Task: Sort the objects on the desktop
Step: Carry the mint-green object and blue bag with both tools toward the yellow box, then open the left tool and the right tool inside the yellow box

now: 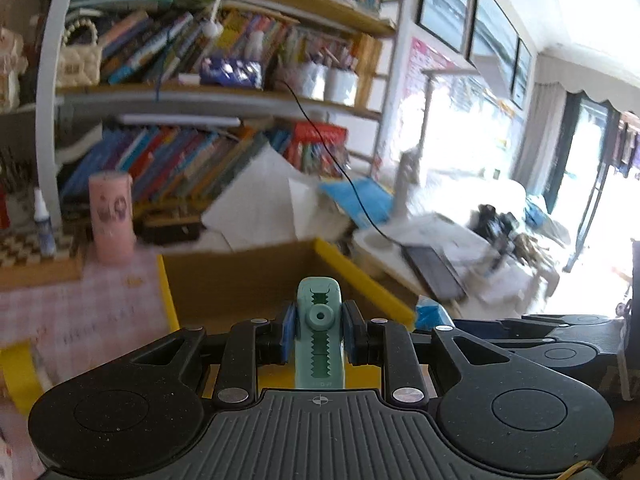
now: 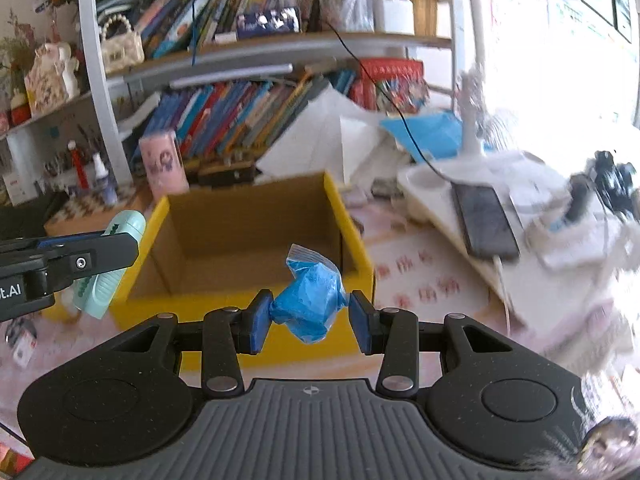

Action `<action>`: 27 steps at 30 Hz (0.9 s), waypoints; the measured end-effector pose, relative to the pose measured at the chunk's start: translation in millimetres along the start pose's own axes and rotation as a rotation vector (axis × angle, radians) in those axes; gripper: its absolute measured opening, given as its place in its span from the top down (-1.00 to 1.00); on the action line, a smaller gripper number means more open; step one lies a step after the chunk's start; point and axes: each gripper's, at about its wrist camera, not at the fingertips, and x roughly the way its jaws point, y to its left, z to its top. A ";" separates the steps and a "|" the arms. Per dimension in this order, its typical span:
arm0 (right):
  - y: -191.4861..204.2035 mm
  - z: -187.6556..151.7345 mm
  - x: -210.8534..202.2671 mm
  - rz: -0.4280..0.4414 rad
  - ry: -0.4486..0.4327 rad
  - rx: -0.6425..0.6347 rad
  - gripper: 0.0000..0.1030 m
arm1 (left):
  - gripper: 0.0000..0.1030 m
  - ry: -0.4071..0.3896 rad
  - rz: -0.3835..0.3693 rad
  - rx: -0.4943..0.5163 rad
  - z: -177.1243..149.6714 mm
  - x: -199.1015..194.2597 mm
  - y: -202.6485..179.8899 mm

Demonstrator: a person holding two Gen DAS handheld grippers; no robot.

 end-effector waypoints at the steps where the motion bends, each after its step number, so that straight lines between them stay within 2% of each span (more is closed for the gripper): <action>1: -2.3 8.4 7.0 0.012 -0.008 -0.014 0.25 | 0.55 -0.012 0.015 -0.003 5.6 4.6 1.4; 7: -7.6 42.4 51.2 0.071 -0.027 -0.080 0.25 | 0.55 -0.028 0.123 -0.015 23.1 35.6 15.2; 12: -3.6 58.7 86.3 0.125 -0.019 -0.135 0.25 | 0.55 0.045 0.199 -0.028 16.4 68.2 29.3; 16: 2.7 65.3 111.6 0.165 0.006 -0.197 0.25 | 0.55 0.138 0.225 -0.017 2.7 95.0 33.3; 27: 19.9 66.4 205.0 0.258 0.279 -0.433 0.25 | 0.55 0.301 0.232 0.000 -12.9 140.9 29.8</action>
